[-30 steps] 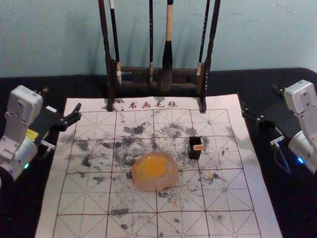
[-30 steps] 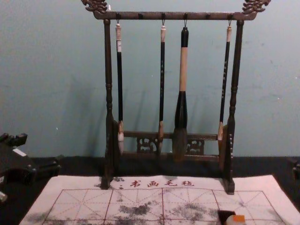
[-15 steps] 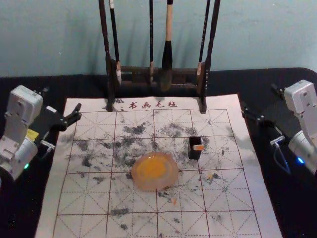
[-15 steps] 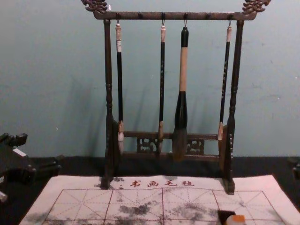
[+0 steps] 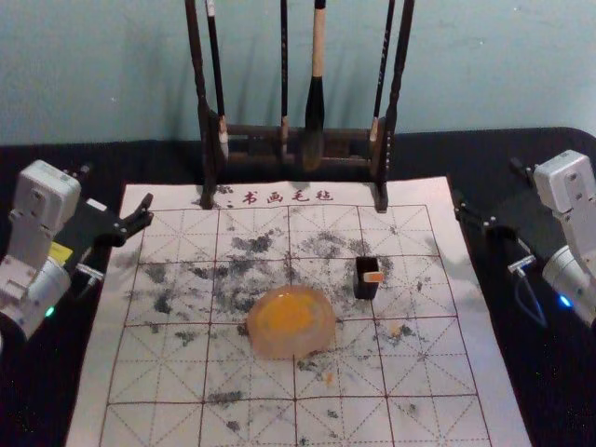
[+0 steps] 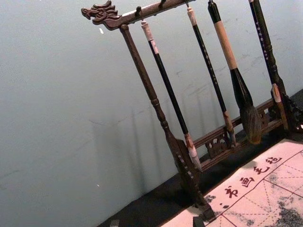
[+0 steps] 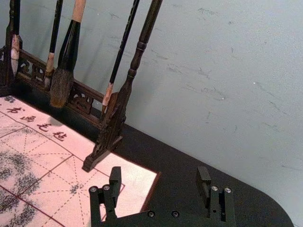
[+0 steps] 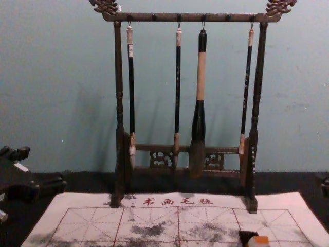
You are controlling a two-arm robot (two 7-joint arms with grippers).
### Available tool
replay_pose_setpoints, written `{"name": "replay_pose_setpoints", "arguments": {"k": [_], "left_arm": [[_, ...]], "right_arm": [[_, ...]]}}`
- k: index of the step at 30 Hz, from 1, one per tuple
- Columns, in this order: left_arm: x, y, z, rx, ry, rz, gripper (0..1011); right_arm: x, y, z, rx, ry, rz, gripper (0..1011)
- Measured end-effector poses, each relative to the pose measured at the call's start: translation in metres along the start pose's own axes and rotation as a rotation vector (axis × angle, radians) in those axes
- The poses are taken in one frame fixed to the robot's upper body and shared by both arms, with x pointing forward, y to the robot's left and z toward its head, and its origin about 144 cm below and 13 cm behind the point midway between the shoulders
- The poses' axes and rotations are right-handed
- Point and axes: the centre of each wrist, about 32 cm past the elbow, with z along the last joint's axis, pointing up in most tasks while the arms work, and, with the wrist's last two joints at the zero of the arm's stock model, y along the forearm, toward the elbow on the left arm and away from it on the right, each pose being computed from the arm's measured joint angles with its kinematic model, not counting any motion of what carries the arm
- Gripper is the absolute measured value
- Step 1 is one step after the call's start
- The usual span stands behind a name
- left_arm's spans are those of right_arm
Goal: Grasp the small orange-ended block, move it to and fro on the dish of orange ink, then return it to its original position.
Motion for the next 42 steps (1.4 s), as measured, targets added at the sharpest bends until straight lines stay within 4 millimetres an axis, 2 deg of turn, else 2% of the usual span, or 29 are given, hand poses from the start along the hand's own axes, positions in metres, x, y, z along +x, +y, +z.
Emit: {"name": "replay_pose_setpoints", "arguments": {"k": [7, 13, 21, 30, 42], "left_arm": [[0.000, 0.000, 0.000, 0.000, 0.000, 0.000, 1001], [0.000, 0.000, 0.000, 0.000, 0.000, 0.000, 1001], [0.000, 0.000, 0.000, 0.000, 0.000, 0.000, 1001], [0.000, 0.000, 0.000, 0.000, 0.000, 0.000, 1001], [0.000, 0.000, 0.000, 0.000, 0.000, 0.000, 1001]], "right_arm": [[0.000, 0.000, 0.000, 0.001, 0.001, 0.012, 1003], [0.000, -0.004, 0.004, 0.008, -0.005, 0.089, 1003], [0.000, -0.015, 0.018, -0.012, -0.046, 0.300, 1003], [0.010, -0.025, 0.030, 0.001, -0.130, 0.521, 1003], [0.012, -0.019, 0.020, 0.068, -0.197, 0.651, 1003]]}}
